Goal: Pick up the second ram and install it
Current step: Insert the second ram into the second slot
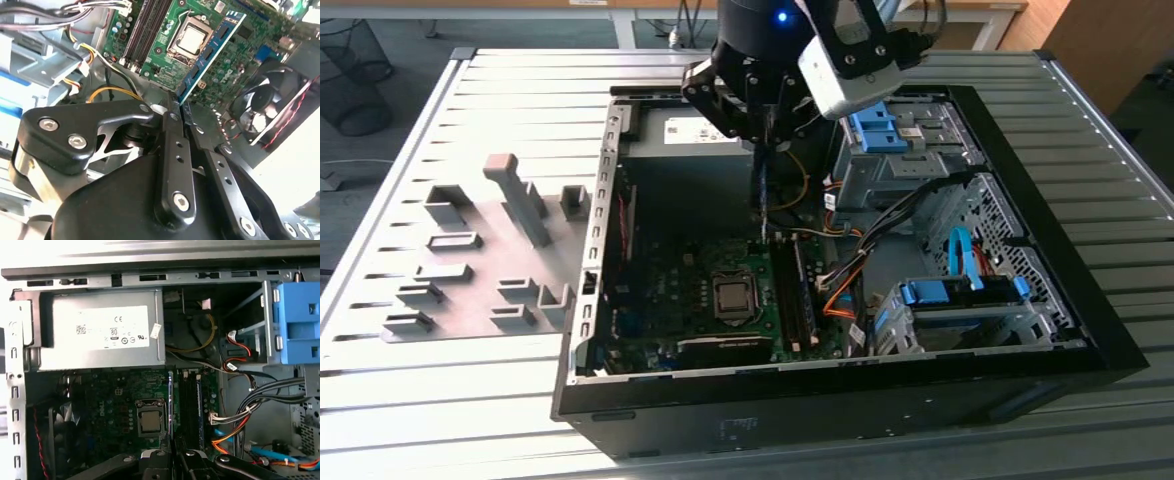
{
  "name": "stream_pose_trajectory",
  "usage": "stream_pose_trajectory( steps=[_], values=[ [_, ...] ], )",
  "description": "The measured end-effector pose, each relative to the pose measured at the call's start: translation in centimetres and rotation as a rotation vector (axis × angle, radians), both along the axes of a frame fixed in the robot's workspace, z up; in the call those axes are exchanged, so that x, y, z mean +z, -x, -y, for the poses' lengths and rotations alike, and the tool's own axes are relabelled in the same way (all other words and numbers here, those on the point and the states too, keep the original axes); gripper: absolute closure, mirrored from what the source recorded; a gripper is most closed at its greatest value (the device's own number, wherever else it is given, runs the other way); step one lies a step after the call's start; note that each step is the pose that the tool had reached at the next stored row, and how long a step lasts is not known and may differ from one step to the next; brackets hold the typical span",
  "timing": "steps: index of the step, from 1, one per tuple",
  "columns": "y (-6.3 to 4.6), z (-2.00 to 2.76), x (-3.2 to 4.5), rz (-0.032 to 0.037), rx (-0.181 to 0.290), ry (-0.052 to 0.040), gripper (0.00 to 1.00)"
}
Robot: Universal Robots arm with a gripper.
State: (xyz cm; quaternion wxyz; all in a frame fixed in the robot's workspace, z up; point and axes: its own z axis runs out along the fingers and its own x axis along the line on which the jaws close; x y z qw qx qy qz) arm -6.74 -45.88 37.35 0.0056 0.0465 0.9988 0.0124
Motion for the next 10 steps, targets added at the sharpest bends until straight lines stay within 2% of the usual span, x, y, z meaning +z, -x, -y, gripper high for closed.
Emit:
stream_pose_trajectory(
  steps=[6,10],
  values=[
    [0.0,0.0,-0.15,0.0,-0.098,0.0003,0.86],
    [0.01,0.0,-0.18,0.0001,-0.033,0.0003,0.86]
  ],
)
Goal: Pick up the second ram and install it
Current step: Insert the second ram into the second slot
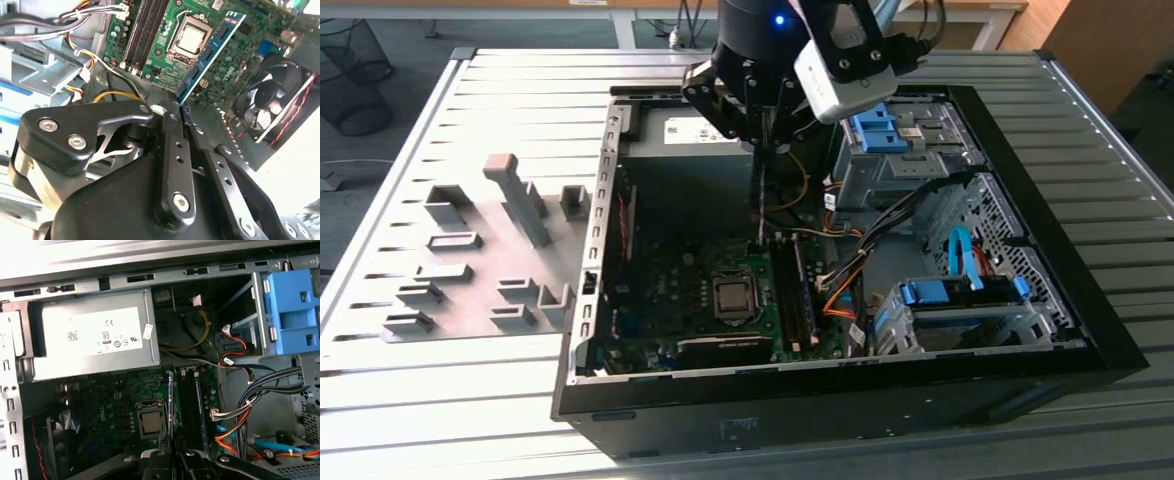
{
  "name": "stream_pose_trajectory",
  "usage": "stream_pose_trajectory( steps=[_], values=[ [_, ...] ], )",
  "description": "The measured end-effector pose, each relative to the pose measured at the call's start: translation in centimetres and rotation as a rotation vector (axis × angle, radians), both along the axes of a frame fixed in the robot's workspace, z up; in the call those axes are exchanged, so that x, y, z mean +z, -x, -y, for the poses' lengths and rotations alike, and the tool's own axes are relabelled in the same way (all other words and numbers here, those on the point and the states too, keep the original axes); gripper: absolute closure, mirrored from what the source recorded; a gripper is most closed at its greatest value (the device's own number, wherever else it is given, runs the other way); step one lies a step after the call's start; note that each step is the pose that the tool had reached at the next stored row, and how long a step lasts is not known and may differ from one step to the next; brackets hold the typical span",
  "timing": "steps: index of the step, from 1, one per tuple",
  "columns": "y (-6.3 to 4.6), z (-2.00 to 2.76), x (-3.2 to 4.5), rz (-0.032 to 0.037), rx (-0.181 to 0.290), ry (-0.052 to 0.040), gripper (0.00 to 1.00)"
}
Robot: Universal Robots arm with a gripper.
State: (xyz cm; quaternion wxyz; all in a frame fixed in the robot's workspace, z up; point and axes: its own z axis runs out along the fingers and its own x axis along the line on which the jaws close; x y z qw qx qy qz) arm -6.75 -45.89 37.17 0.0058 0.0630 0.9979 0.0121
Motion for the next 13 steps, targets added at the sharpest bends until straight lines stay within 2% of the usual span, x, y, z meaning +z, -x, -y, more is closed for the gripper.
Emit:
stream_pose_trajectory(
  steps=[1,13],
  values=[
    [0.0,0.0,0.0,0.0,0.012,0.0,0.86],
    [0.0,0.0,0.0,0.0,0.02,-0.0004,0.86]
  ],
)
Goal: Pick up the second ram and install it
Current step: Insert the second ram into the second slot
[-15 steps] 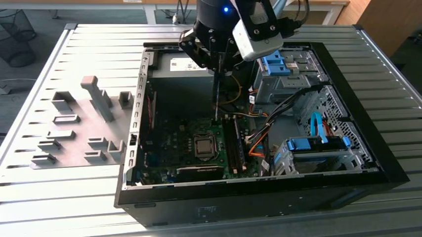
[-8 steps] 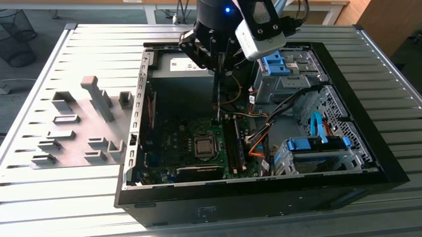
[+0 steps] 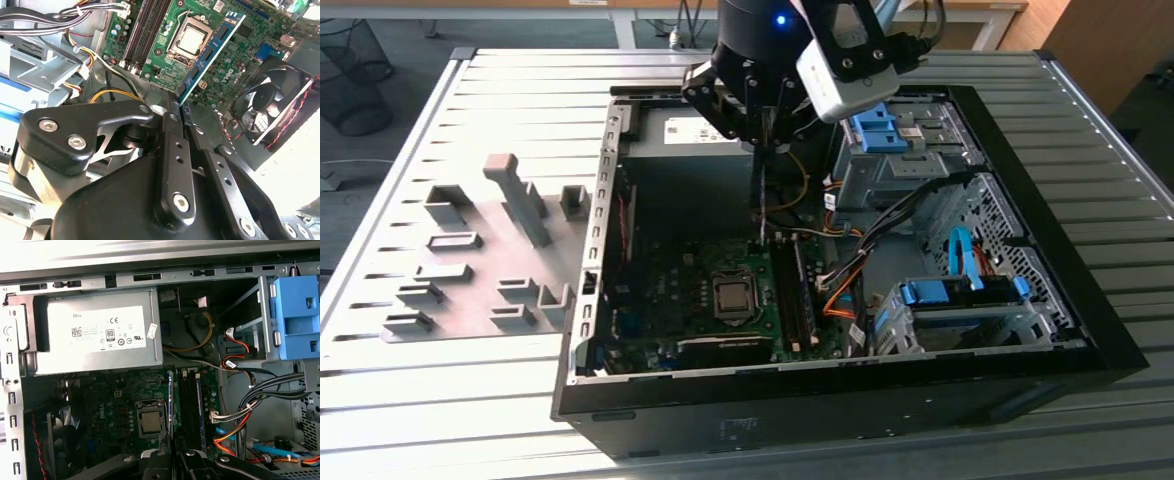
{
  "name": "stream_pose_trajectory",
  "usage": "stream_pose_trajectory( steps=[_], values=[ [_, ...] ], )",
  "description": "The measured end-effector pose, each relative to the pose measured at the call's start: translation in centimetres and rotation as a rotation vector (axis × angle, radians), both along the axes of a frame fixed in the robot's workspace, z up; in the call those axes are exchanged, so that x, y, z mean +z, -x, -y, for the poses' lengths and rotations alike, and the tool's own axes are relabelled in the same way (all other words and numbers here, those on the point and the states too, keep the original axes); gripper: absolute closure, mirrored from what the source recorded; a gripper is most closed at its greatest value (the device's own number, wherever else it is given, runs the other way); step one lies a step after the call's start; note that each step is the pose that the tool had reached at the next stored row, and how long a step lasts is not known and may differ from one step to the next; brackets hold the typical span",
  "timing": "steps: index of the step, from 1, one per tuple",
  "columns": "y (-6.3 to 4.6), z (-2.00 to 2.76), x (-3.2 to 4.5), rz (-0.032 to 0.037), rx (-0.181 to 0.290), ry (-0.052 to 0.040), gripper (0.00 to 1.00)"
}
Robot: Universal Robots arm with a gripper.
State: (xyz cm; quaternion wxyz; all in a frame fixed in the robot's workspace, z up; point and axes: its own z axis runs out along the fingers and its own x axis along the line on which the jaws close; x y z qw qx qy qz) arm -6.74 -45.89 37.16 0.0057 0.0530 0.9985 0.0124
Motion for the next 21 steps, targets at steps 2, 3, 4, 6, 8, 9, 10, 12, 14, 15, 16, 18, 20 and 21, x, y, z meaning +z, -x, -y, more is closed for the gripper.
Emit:
stream_pose_trajectory(
  steps=[2,3,4,6,8,9,10,12,14,15,16,18,20,21],
  values=[
    [0.0,0.0,0.0,0.0,0.001,0.0,0.86],
    [0.0,0.0,0.0,0.0,0.002,0.0,0.86],
    [0.0,0.0,0.0,0.0,0.003,-0.0001,0.86],
    [0.0,0.0,0.0,0.0,0.004,-0.0001,0.86],
    [0.0,0.0,0.0,0.0,0.005,-0.0001,0.86],
    [0.0,0.0,0.0,-0.0001,0.006,-0.0002,0.86],
    [0.0,0.0,0.0,0.0,0.007,-0.0002,0.86],
    [0.0,0.0,0.0,0.0,0.008,-0.0003,0.86],
    [0.0,0.0,0.0,0.0,0.01,-0.0003,0.86],
    [0.0,0.0,0.0,0.0,0.01,-0.0003,0.86],
    [0.0,0.0,0.0,0.0,0.011,-0.0004,0.86],
    [0.0,0.0,0.0,0.0,0.012,-0.0004,0.86],
    [0.0,0.0,0.0,0.0,0.014,-0.0005,0.86],
    [0.0,0.0,0.0,0.0,0.014,-0.0005,0.86]
  ],
)
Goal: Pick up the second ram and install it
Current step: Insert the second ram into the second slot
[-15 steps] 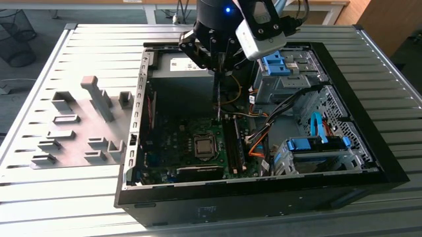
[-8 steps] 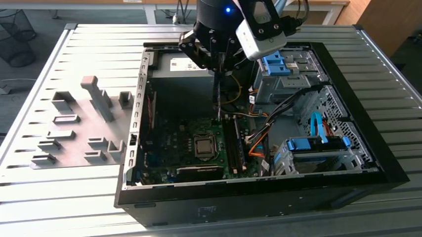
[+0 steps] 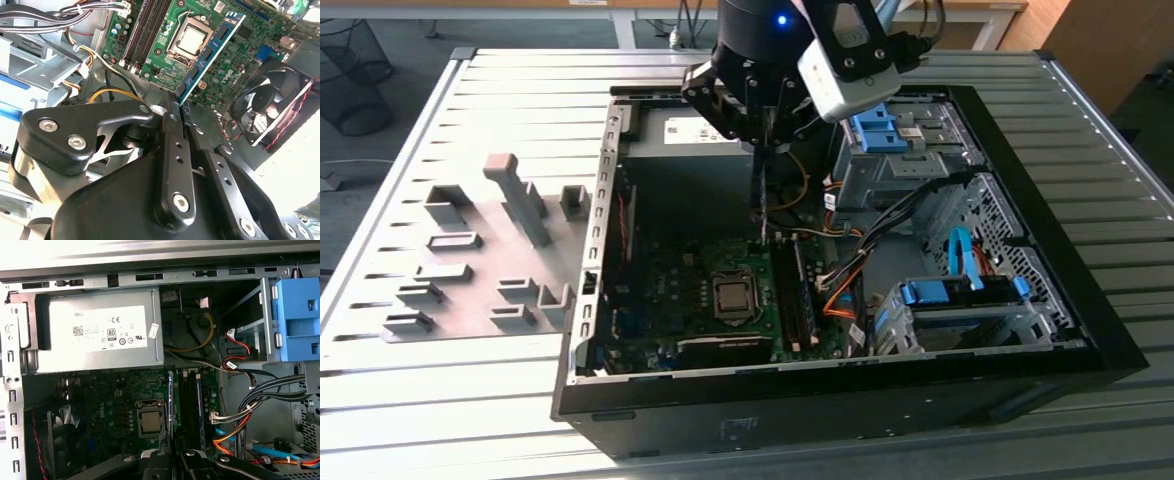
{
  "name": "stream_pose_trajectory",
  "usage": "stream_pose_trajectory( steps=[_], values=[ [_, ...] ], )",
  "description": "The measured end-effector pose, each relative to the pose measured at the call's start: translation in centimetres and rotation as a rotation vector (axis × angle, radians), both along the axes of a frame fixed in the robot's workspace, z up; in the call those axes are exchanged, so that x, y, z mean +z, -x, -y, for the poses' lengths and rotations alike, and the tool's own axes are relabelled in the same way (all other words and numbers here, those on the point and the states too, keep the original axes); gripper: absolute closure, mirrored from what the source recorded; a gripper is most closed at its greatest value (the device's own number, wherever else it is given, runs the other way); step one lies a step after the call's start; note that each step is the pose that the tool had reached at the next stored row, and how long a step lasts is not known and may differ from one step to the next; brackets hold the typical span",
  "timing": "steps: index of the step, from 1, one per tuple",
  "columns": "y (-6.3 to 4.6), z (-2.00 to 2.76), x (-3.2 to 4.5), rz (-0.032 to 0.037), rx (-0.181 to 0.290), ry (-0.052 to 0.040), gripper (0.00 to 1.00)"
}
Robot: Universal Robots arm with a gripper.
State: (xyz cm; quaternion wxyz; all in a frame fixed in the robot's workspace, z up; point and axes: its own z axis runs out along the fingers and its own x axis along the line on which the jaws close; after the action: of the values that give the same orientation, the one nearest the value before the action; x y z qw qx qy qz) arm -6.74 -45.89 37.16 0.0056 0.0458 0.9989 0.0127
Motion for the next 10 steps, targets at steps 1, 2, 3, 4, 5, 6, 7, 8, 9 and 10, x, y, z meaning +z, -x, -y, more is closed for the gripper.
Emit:
stream_pose_trajectory(
  steps=[1,2,3,4,5,6,7,8,9,10],
  values=[
    [0.0,0.0,0.0,0.0,0.001,-0.0001,0.86],
    [0.0,0.0,0.0,0.0,0.001,-0.0001,0.86],
    [0.0,0.0,0.0,0.0,0.002,-0.0001,0.86],
    [0.0,0.0,0.0,0.0,0.003,-0.0001,0.86],
    [0.0,0.0,0.0,0.0,0.003,-0.0001,0.86],
    [0.0,0.0,0.0,0.0,0.004,-0.0001,0.86],
    [0.0,0.0,0.0,0.0,0.005,-0.0002,0.86],
    [0.0,0.0,0.0,0.0,0.005,-0.0002,0.86],
    [0.0,0.0,0.0,0.0,0.006,-0.0002,0.86],
    [0.0,0.0,0.0,0.0,0.007,-0.0002,0.86]
  ],
)
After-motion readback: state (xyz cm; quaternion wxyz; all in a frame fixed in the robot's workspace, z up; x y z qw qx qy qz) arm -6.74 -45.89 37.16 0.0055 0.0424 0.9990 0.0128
